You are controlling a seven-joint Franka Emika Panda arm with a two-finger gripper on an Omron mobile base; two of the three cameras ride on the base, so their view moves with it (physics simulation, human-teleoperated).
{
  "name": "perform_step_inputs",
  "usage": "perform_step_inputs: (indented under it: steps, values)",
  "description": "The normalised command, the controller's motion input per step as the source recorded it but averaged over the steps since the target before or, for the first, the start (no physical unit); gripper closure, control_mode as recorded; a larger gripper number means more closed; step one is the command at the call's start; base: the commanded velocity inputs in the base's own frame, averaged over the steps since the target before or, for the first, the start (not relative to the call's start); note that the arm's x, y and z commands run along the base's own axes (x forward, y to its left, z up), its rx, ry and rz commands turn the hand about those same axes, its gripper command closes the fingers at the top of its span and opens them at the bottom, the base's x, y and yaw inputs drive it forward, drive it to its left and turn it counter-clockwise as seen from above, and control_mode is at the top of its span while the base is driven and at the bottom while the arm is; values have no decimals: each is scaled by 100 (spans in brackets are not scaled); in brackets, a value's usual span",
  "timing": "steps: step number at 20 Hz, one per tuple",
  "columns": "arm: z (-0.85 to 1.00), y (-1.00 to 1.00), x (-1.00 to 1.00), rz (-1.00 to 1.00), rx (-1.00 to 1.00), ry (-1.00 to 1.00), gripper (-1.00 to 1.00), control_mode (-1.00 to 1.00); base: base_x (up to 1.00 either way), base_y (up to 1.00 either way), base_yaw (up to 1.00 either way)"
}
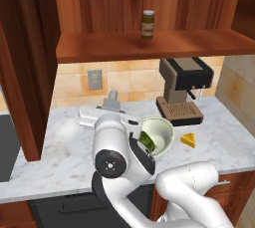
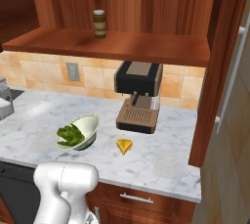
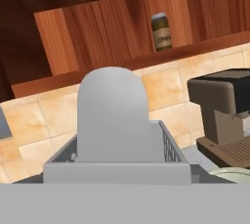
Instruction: Pick the cheese from the fridge and the cheese grater from the cabinet and place them next to the salad bowl.
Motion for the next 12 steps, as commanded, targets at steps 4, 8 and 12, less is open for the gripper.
perform_step_inputs:
  steps: [4, 8, 12]
  values:
    - [-38, 0, 40, 0, 2, 0, 100, -100, 0, 0, 0]
    - [-54, 2, 46, 0, 0, 0, 100, -100, 0, 0, 0]
    - [-60, 7, 43, -4, 0, 0, 100, -100, 0, 0, 0]
